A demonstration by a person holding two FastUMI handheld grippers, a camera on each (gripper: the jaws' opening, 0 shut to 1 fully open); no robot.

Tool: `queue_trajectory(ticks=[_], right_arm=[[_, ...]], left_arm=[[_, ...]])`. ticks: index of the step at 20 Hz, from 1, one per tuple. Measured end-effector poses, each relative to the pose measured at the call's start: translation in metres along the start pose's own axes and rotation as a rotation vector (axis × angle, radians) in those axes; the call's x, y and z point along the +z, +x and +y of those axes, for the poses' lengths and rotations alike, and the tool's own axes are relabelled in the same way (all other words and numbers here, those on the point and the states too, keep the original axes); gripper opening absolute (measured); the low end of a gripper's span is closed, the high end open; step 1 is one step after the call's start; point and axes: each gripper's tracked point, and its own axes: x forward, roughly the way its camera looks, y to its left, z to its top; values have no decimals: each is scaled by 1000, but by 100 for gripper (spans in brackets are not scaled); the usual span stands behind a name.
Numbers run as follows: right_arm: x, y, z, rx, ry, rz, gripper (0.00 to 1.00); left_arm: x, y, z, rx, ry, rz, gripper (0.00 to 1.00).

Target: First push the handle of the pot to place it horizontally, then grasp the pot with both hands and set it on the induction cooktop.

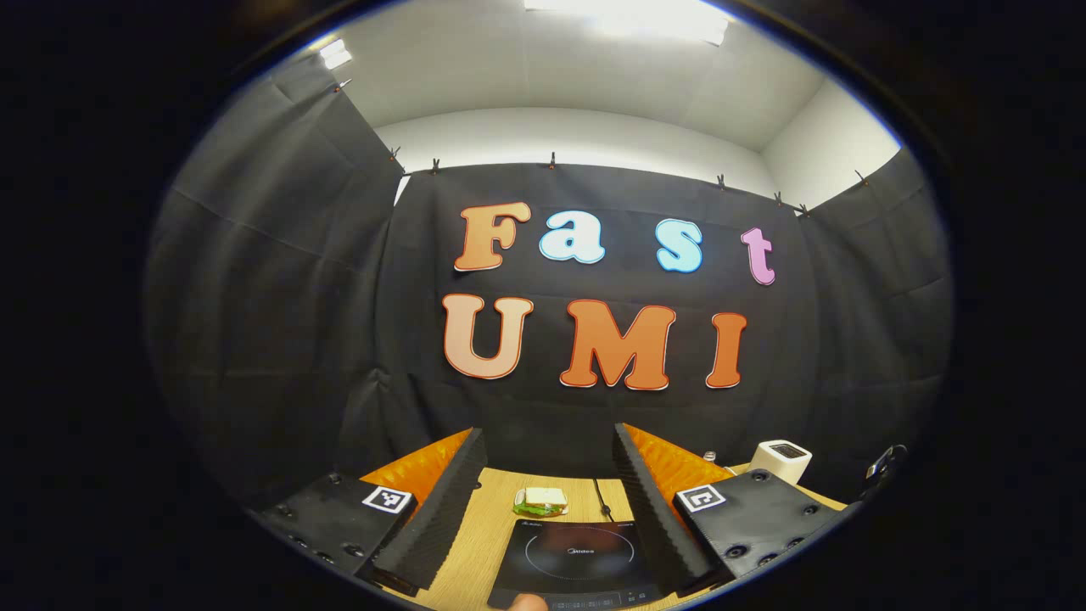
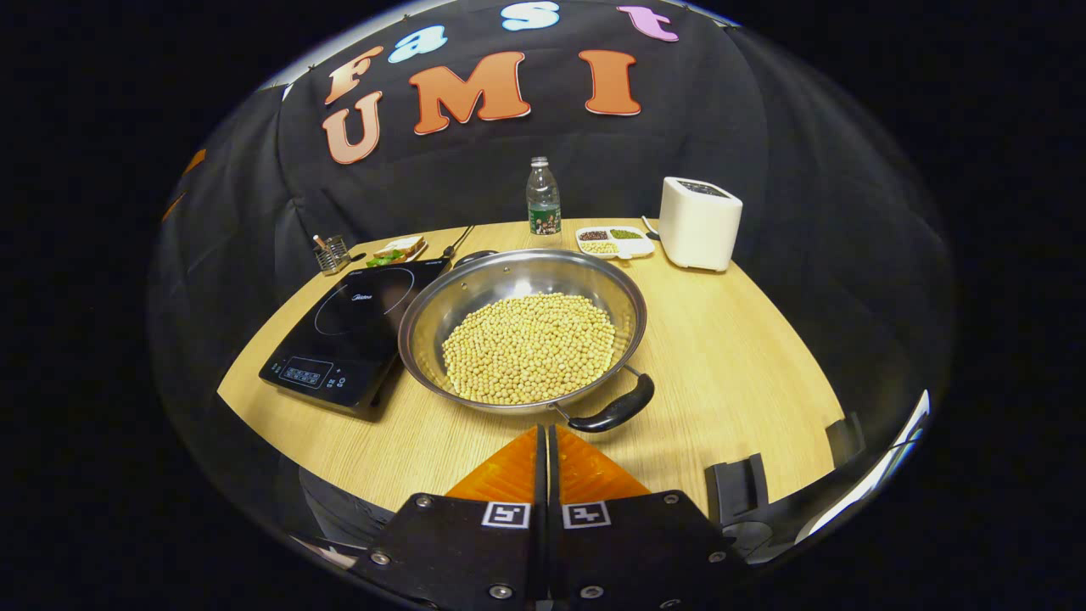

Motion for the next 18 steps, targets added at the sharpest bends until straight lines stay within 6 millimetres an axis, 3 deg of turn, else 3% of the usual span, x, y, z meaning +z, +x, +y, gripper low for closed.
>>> queue_trajectory(ticks=[7, 13, 18], right_arm=[[-3, 24, 14, 27, 38, 36, 0], [-2, 38, -2, -17, 56, 47, 0], [0, 38, -8, -19, 76, 38, 0]], left_arm=[[-3, 1, 5, 11, 9, 6, 98], [-7, 7, 6, 14, 4, 15, 98], [-12, 10, 4, 2, 4, 21, 99]])
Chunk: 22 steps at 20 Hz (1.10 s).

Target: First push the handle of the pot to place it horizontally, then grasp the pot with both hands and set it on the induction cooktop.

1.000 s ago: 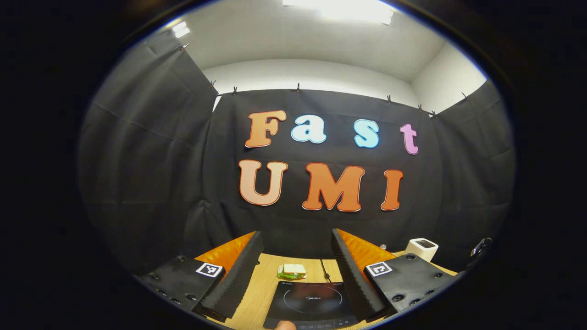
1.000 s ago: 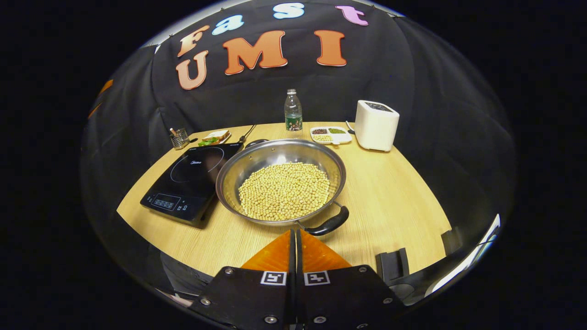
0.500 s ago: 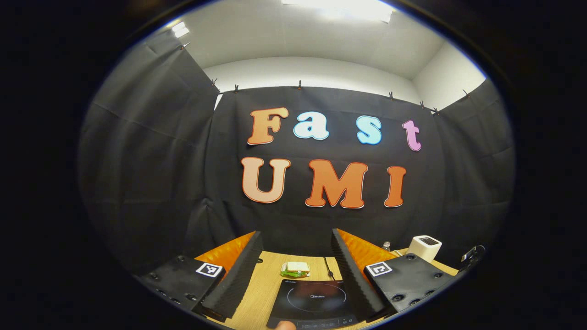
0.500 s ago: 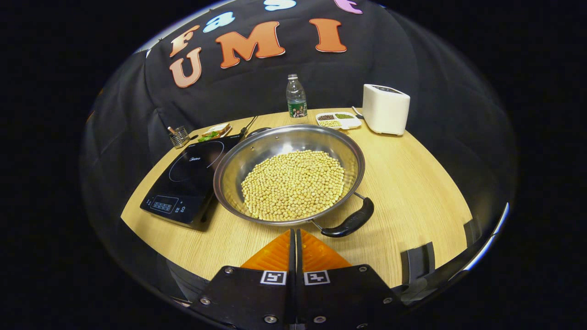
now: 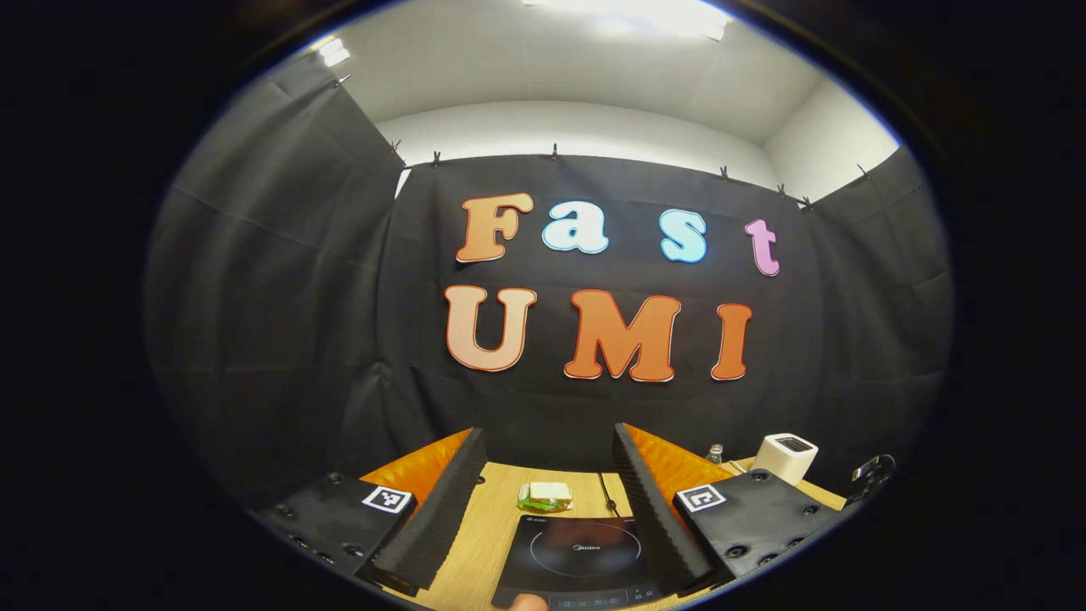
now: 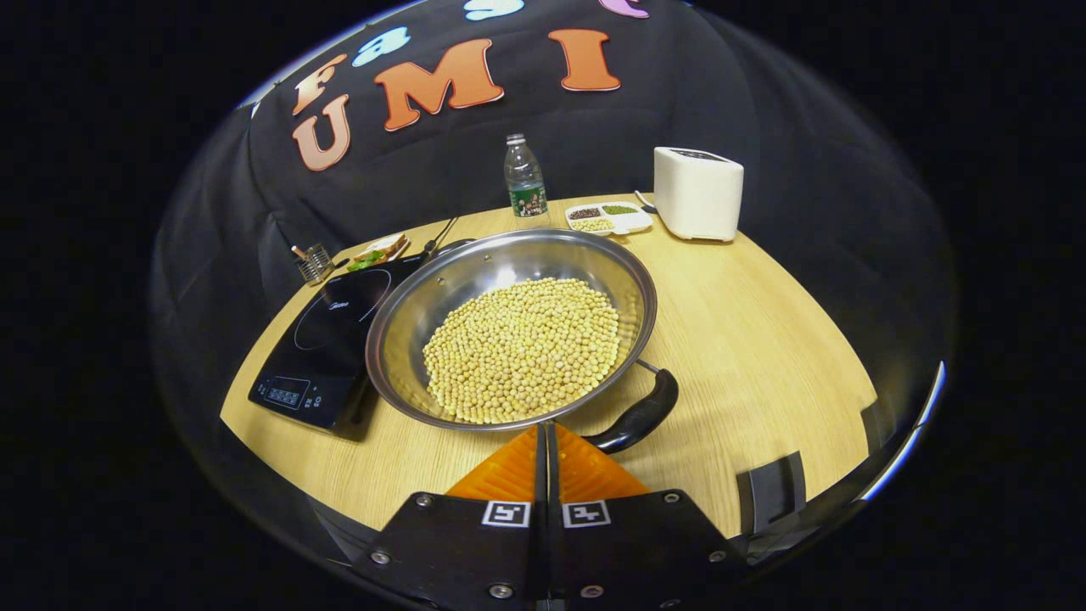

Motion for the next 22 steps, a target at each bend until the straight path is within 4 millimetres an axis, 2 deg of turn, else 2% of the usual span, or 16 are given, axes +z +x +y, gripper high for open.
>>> queue_trajectory(ticks=[7, 22], right_arm=[[13, 12, -22, -52, 35, -16, 0], [36, 25, -61, -122, 91, -35, 0]], left_arm=[[-3, 4, 4, 9, 3, 6, 99], [-17, 15, 6, 16, 5, 30, 99]])
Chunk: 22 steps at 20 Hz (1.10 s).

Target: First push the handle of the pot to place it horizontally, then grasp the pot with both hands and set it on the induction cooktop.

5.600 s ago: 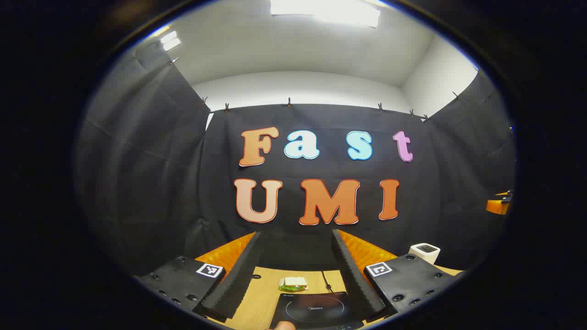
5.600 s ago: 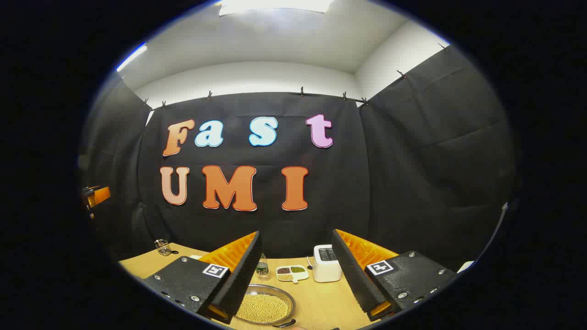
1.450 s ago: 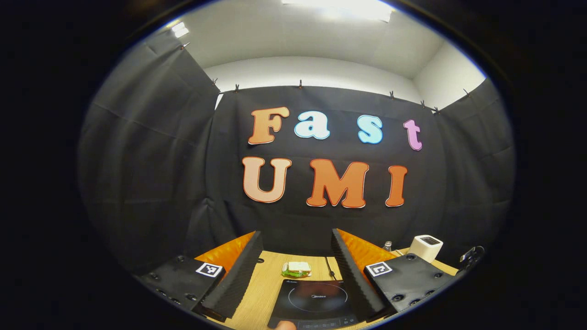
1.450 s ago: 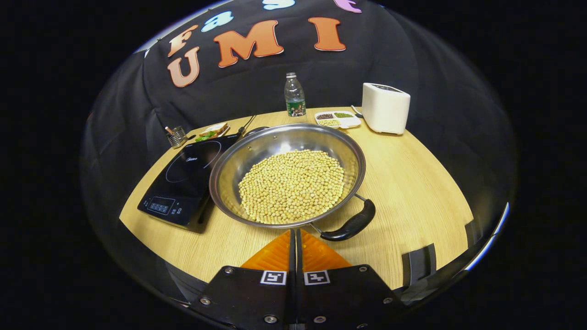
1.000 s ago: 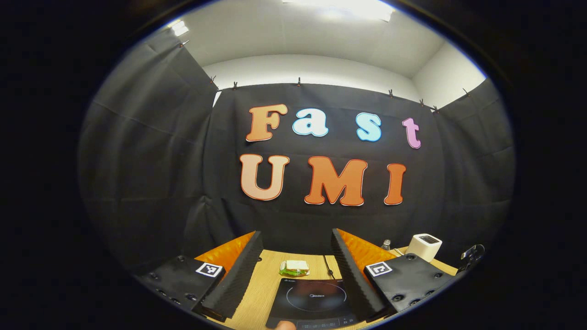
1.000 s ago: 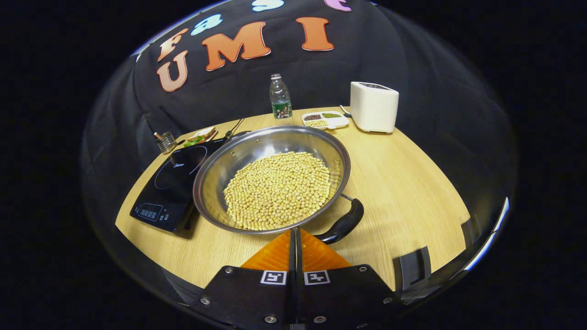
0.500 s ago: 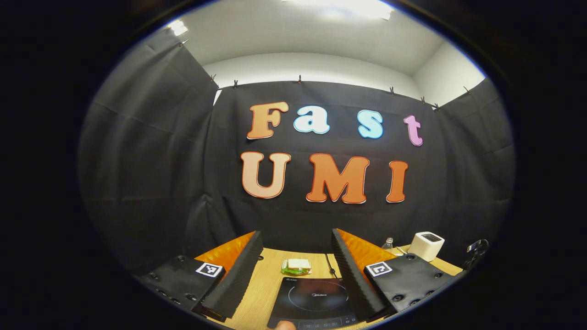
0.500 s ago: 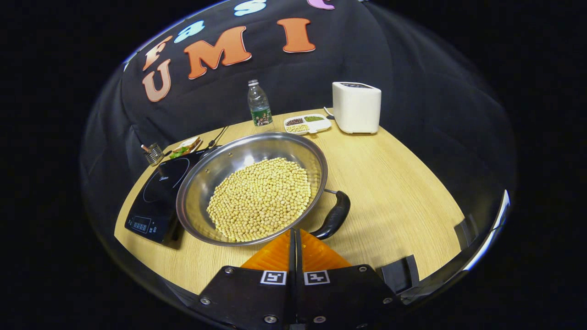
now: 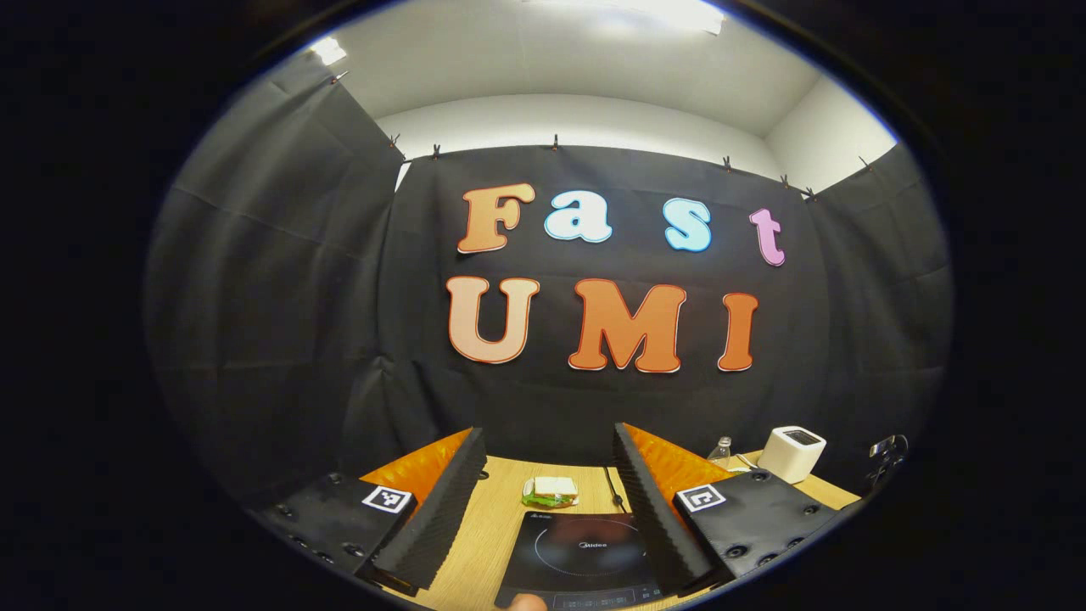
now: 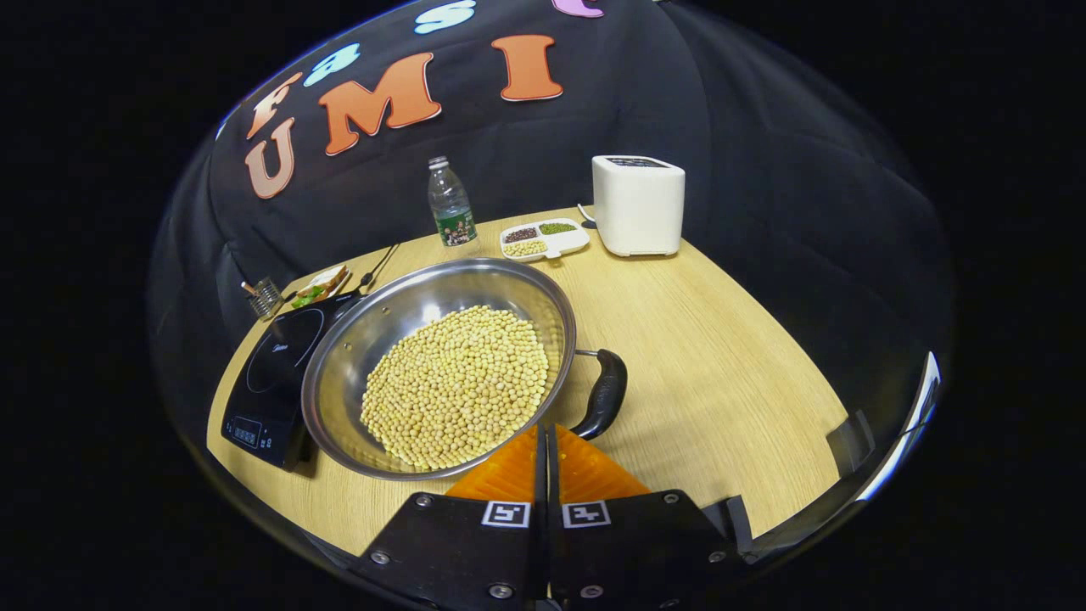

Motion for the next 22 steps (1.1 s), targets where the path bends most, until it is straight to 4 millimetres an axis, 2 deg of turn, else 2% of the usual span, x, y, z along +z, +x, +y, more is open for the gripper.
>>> queue_trajectory(ticks=[15, 22], right_arm=[[25, 29, -24, -18, 33, -7, 0], [37, 43, -30, -7, 42, 6, 0]], left_arm=[[-17, 14, -12, -6, -2, 23, 99], [-47, 25, -30, -28, -16, 76, 98]])
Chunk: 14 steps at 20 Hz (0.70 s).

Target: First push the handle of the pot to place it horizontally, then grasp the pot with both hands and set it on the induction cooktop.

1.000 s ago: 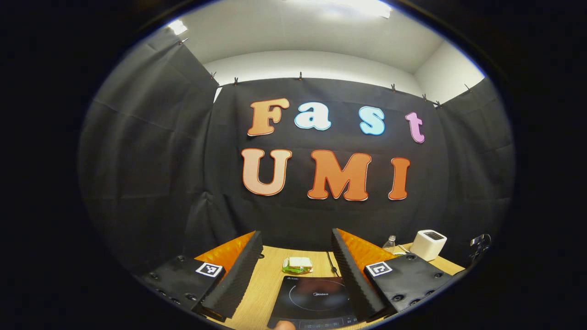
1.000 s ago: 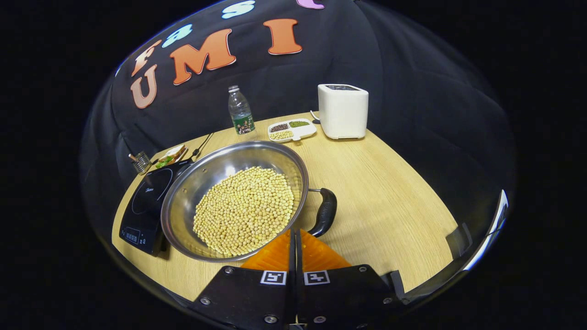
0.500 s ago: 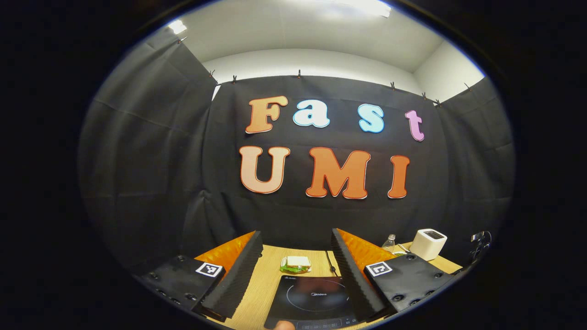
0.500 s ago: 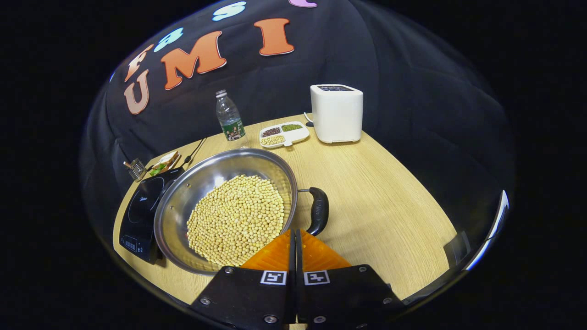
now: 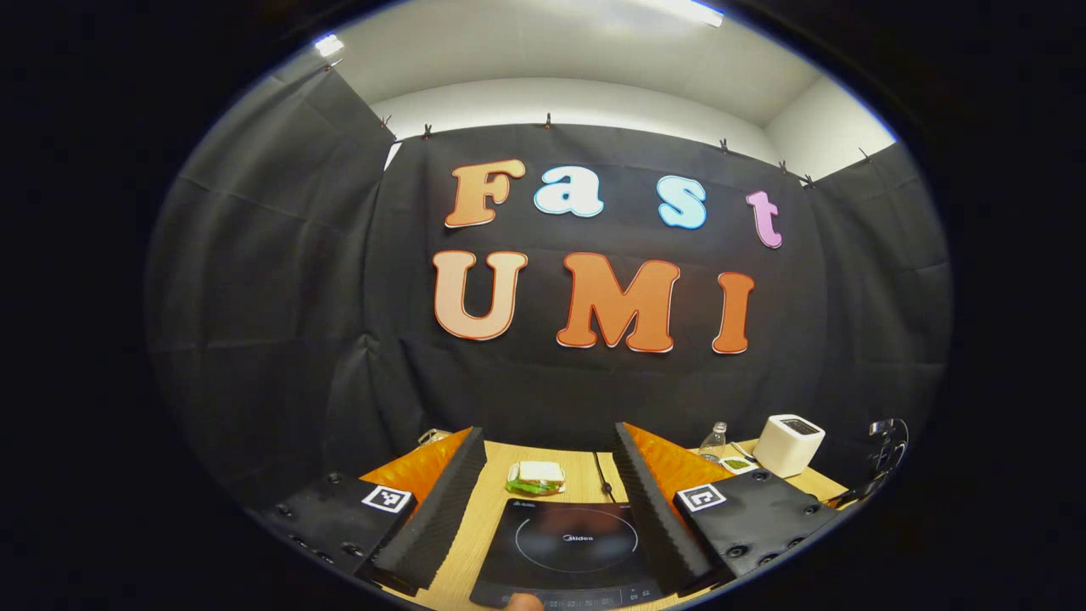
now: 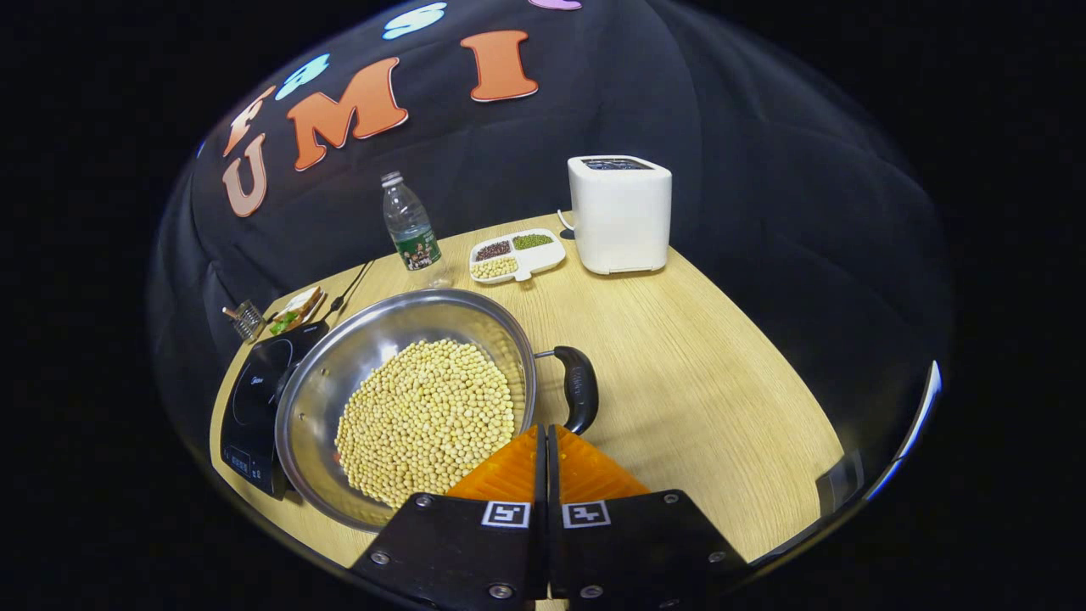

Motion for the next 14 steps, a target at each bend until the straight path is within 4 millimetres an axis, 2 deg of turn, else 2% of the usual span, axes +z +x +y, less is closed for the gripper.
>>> queue_trajectory(ticks=[6, 11, 14], right_arm=[[8, 10, -3, 14, -1, -4, 0], [14, 16, -5, 26, -8, -11, 0], [14, 17, -4, 35, -8, -10, 0]], left_arm=[[-28, 7, -18, -15, 9, 40, 97], [-73, 15, -52, -53, 0, 111, 99], [-102, 20, -80, -92, -25, 157, 98]])
